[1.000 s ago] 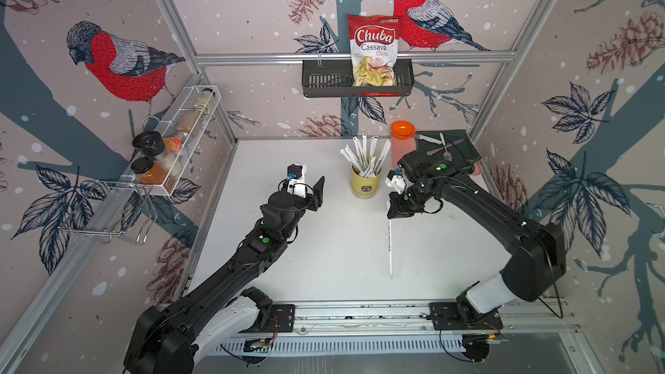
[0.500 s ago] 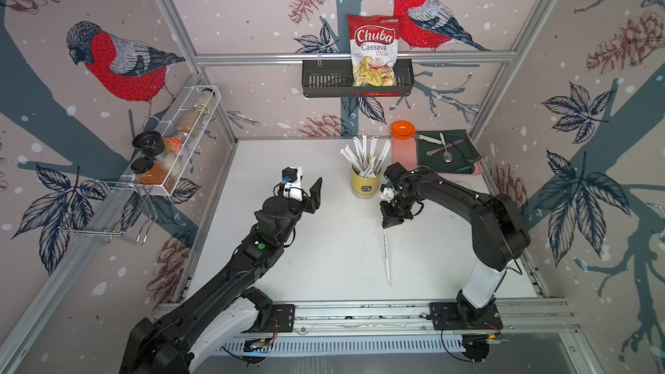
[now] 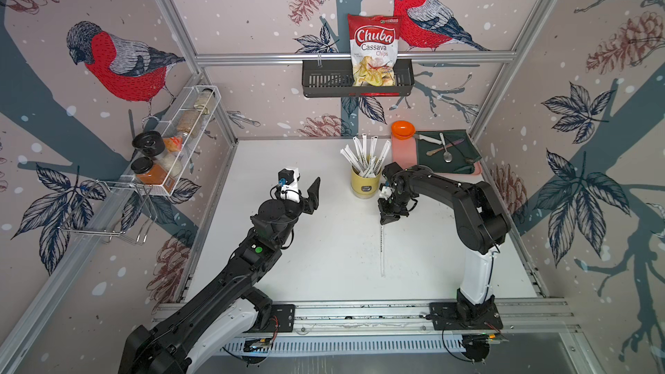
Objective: Take the straws out of the storage container
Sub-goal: Place the straw at the center of the board.
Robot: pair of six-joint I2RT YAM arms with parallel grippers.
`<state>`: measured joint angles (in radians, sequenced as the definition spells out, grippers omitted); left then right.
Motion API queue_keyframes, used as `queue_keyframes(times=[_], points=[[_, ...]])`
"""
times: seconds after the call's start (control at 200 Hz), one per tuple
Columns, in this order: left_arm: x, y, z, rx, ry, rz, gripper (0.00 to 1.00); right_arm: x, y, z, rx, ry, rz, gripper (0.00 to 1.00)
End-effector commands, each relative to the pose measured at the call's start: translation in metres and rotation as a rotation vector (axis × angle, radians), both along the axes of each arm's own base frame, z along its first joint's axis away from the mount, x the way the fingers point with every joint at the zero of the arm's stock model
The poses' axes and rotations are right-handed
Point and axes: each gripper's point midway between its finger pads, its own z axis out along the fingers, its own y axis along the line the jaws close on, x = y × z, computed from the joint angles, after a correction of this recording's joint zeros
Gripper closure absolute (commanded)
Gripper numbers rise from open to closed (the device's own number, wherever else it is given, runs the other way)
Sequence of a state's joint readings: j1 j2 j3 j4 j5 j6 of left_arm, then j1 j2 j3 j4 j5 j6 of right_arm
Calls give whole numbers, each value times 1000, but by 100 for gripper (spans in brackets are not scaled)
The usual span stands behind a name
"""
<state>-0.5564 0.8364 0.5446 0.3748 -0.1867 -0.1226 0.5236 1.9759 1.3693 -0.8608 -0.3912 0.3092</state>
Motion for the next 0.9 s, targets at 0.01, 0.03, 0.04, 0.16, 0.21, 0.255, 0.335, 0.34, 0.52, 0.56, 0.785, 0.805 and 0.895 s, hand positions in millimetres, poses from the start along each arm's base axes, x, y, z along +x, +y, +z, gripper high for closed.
queue_keyframes(times=[0.01,0.03,0.04,0.16,0.21,0.255,0.335,0.34,0.52,0.56,0.785,0.805,0.895], points=[[1,0,6,-5,-27,5,30,4,-1,-2,-16,-28,24,88],[1,0,5,-4,-25,5,30,4,-1,-1,-18,-30,24,87],[1,0,5,-3,-24,5,30,4,-2,-1,-20,-30,24,87],[2,-1,4,-2,-25,5,30,7,0,-1,-30,-48,40,87],[2,-1,4,-1,-23,3,30,5,0,-4,-46,-41,50,87],[1,-1,6,-3,-25,3,30,5,-1,-7,-57,-38,52,87],[1,0,6,-6,-27,3,30,5,1,-7,-48,-45,53,84],[1,0,6,-6,-26,3,30,4,1,-8,-48,-43,54,83],[0,0,5,-7,-25,6,29,9,1,-4,-58,-62,48,72],[0,0,6,-7,-25,5,29,9,1,-2,-57,-65,46,71],[4,-1,-1,8,-4,10,29,9,-3,31,-39,-130,15,70],[4,-2,-1,10,-1,7,29,9,-4,35,-38,-137,8,70],[6,-10,-3,25,6,-17,31,9,-10,58,-6,-191,-36,70]])
